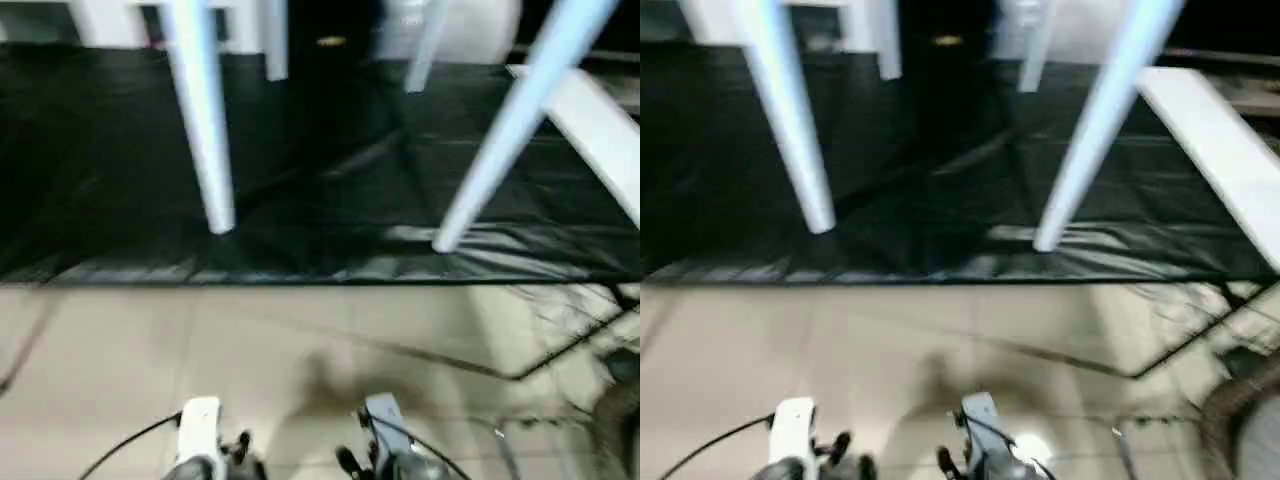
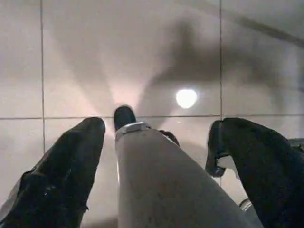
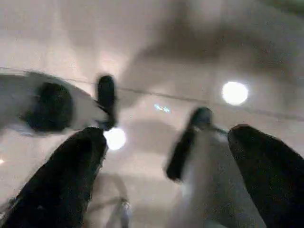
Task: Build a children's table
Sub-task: Flip table
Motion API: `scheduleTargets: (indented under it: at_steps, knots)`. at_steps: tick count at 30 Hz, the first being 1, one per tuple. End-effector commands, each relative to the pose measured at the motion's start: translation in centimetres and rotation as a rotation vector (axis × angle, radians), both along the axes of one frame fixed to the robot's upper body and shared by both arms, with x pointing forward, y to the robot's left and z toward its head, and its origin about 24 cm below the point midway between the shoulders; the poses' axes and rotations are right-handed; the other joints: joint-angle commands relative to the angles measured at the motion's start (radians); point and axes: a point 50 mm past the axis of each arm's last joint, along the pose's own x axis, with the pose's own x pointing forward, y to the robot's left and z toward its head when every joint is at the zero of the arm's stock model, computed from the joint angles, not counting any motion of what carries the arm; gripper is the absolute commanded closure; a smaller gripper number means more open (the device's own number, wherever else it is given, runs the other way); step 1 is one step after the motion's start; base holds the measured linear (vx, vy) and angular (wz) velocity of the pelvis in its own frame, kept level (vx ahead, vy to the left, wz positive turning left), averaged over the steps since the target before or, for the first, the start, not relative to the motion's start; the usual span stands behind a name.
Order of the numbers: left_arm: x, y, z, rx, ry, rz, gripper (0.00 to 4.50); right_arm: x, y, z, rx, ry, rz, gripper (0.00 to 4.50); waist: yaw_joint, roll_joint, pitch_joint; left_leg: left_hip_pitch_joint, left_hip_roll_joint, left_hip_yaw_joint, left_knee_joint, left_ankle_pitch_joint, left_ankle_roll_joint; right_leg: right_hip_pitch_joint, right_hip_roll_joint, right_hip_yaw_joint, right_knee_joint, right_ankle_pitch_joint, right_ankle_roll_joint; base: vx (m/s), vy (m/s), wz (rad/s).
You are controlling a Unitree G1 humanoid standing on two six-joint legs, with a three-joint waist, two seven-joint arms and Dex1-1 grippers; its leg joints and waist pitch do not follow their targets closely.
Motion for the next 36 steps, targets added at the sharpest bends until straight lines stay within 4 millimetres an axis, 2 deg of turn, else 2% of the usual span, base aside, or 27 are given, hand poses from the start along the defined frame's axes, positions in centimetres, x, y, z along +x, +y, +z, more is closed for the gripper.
scheduleTargets:
  at_steps: [1,2,3,4,5,6,7,8,9,10,11,12,13,14,19,21,23,25,27,29,30,32,34,35,36]
  knots:
    - [-1.4,-0.1,-0.7,0.007,0.06,-0.025,0.13,-2.2,6.4,0.5,0.094,0.053,-0.001,0.0,0.001,0.025,-0.083,0.025,0.075,-0.04,-0.048,0.149,0.065,0.0,-0.055,0.052,0.009,0.388,-0.248,0.099,0.005,-0.08]
    - [-1.3,0.0,-0.7,0.011,0.057,-0.028,0.13,-2.4,6.5,0.5,0.082,0.061,-0.025,0.0,-0.005,0.018,-0.081,0.017,0.072,-0.039,-0.038,0.225,0.104,-0.004,-0.053,0.053,0.019,0.47,-0.261,0.112,-0.006,0.0]
    - [-1.0,0.1,-0.6,0.018,0.056,-0.025,0.13,-2.7,6.6,0.4,0.047,0.064,-0.071,0.0,0.001,0.02,-0.083,0.016,0.069,-0.029,-0.032,0.217,0.165,-0.012,-0.06,0.054,0.018,0.487,-0.282,0.0,0.0,0.0]
    - [-1.0,0.2,-0.6,0.018,0.056,-0.025,0.13,-2.8,6.6,0.4,0.043,0.064,-0.074,0.0,0.001,0.013,-0.083,0.009,0.071,-0.022,-0.037,0.149,0.199,-0.01,-0.074,0.061,0.015,0.447,-0.295,0.0,0.0,0.0]
    - [-0.8,0.2,-0.6,0.023,0.056,-0.026,0.13,-3.0,6.6,0.3,0.029,0.069,-0.097,0.0,0.004,0.019,-0.08,0.004,0.073,-0.021,-0.043,0.092,0.2,-0.009,-0.079,0.062,0.012,0.396,-0.295,0.0,0.0,0.0]
    - [-0.9,0.2,-0.7,0.025,0.068,-0.025,0.13,-3.6,7.1,0.2,0.012,0.097,-0.129,0.0,0.005,0.014,-0.073,0.003,0.081,-0.018,-0.058,-0.053,0.176,-0.009,-0.082,0.065,-0.001,0.254,-0.285,0.0,0.0,0.0]
    - [-1.1,0.1,-0.8,0.03,0.087,-0.028,0.13,-3.9,7.3,0.2,0.01,0.113,-0.14,0.0,0.006,0.018,-0.062,0.008,0.087,-0.018,-0.076,-0.213,0.121,-0.015,-0.079,0.067,-0.017,0.054,-0.276,0.0,0.0,0.0]
    - [-1.3,0.0,-0.9,0.032,0.1,-0.033,0.13,-4.1,7.5,0.2,0.008,0.122,-0.147,0.0,0.006,0.016,-0.057,0.012,0.087,-0.017,-0.081,-0.288,0.087,-0.02,-0.077,0.07,-0.026,-0.049,-0.268,-0.057,-0.01,-0.07]
    - [-1.5,-0.1,-1.0,0.027,0.116,-0.035,0.13,-4.2,7.7,0.3,0.0,0.124,-0.148,0.0,0.007,0.024,-0.045,0.019,0.086,-0.02,-0.091,-0.428,0.005,-0.03,-0.076,0.075,-0.044,-0.268,-0.239,-0.077,-0.001,-0.05]
    - [-1.7,-0.2,-1.1,0.022,0.125,-0.037,0.13,-4.3,7.9,0.3,-0.006,0.124,-0.149,0.0,0.007,0.026,-0.032,0.038,0.084,-0.027,-0.09,-0.57,-0.064,-0.053,-0.081,0.084,-0.067,-0.471,-0.194,-0.077,-0.001,-0.05]
    - [-1.7,-0.2,-1.1,0.023,0.13,-0.045,0.13,-4.4,8.0,0.3,-0.005,0.132,-0.152,0.0,0.003,0.022,-0.032,0.039,0.082,-0.034,-0.091,-0.607,-0.084,-0.054,-0.081,0.084,-0.072,-0.533,-0.17,-0.076,0.006,-0.07]
    - [-1.7,-0.3,-1.1,0.013,0.128,-0.046,0.13,-4.6,8.4,0.4,-0.012,0.142,-0.151,0.0,0.004,0.033,-0.033,0.036,0.08,-0.046,-0.098,-0.641,-0.107,-0.054,-0.081,0.085,-0.076,-0.582,-0.131,-0.055,0.011,-0.12]
    - [-1.7,-0.4,-1.1,0.008,0.13,-0.041,0.13,-4.7,8.6,0.4,-0.012,0.144,-0.15,0.0,0.0,0.026,-0.035,0.032,0.079,-0.046,-0.1,-0.639,-0.108,-0.053,-0.077,0.085,-0.077,-0.573,-0.126,-0.055,0.011,-0.12]
    - [-1.7,-0.4,-1.2,0.006,0.134,-0.041,0.13,-5.0,9.1,0.6,-0.005,0.164,-0.151,0.0,-0.001,0.03,-0.035,0.031,0.077,-0.046,-0.102,-0.644,-0.109,-0.054,-0.075,0.083,-0.076,-0.561,-0.122,0.0,0.0,0.0]
    - [-1.7,-0.4,-1.2,0.008,0.136,-0.044,0.13,-5.2,9.5,0.6,-0.004,0.177,-0.145,0.0,-0.002,0.03,-0.036,0.034,0.077,-0.044,-0.102,-0.647,-0.094,-0.065,-0.075,0.088,-0.077,-0.53,-0.13,0.0,0.0,0.0]
    - [-1.7,-0.4,-1.2,0.008,0.136,-0.044,0.13,-5.2,9.5,0.6,-0.004,0.177,-0.145,0.0,0.0,0.031,-0.041,0.033,0.079,-0.039,-0.102,-0.616,-0.084,-0.065,-0.072,0.091,-0.072,-0.462,-0.149,0.0,0.0,0.0]
    - [-1.7,-0.4,-1.2,0.008,0.136,-0.044,0.13,-5.2,9.5,0.6,-0.004,0.177,-0.145,0.0,0.002,0.032,-0.047,0.028,0.08,-0.032,-0.103,-0.559,-0.071,-0.061,-0.068,0.093,-0.063,-0.349,-0.176,0.0,0.0,0.0]
    - [-1.7,-0.4,-1.2,0.008,0.136,-0.044,0.13,-5.2,9.5,0.6,-0.004,0.177,-0.145,0.0,0.003,0.033,-0.051,0.025,0.081,-0.028,-0.103,-0.52,-0.06,-0.057,-0.065,0.092,-0.056,-0.282,-0.19,0.051,0.001,0.0]
    - [-1.7,-0.4,-1.2,0.008,0.136,-0.044,0.13,-5.2,9.5,0.6,-0.004,0.177,-0.145,0.0,0.006,0.031,-0.061,0.021,0.08,-0.02,-0.099,-0.429,-0.03,-0.047,-0.063,0.092,-0.045,-0.156,-0.215,0.071,-0.011,0.0]
    - [-1.7,-0.4,-1.2,0.008,0.136,-0.044,0.13,-5.2,9.5,0.6,-0.004,0.177,-0.145,0.0,0.01,0.029,-0.072,0.016,0.08,-0.013,-0.091,-0.303,0.016,-0.035,-0.062,0.089,-0.031,-0.005,-0.241,0.086,-0.021,-0.01]
    - [-1.7,-0.4,-1.2,0.008,0.136,-0.044,0.13,-5.2,9.5,0.6,-0.004,0.177,-0.145,0.0,0.014,0.03,-0.076,0.015,0.079,-0.01,-0.085,-0.221,0.052,-0.03,-0.063,0.086,-0.023,0.101,-0.257,0.074,-0.03,-0.03]
    - [-1.7,-0.4,-1.2,0.008,0.136,-0.044,0.13,-5.2,9.5,0.6,-0.004,0.177,-0.145,0.0,0.017,0.029,-0.08,0.013,0.081,-0.007,-0.077,-0.148,0.098,-0.026,-0.066,0.082,-0.015,0.192,-0.276,0.037,-0.015,-0.01]
    - [-1.7,-0.4,-1.2,0.008,0.136,-0.044,0.13,-5.2,9.5,0.6,-0.004,0.177,-0.145,0.0,0.019,0.027,-0.085,0.01,0.081,-0.003,-0.069,-0.101,0.135,-0.025,-0.066,0.08,-0.01,0.245,-0.283,0.0,0.0,0.0]
    - [-1.7,-0.4,-1.2,0.008,0.136,-0.044,0.13,-5.2,9.5,0.6,-0.004,0.177,-0.145,0.0,0.019,0.027,-0.083,0.01,0.082,-0.002,-0.07,-0.108,0.138,-0.026,-0.066,0.08,-0.011,0.234,-0.283,0.0,0.0,0.0]
    - [-1.7,-0.4,-1.2,0.008,0.136,-0.044,0.13,-5.2,9.5,0.6,-0.004,0.177,-0.145,0.0,0.02,0.027,-0.079,0.012,0.084,-0.001,-0.075,-0.154,0.132,-0.029,-0.066,0.08,-0.018,0.167,-0.282,0.0,0.0,0.0]
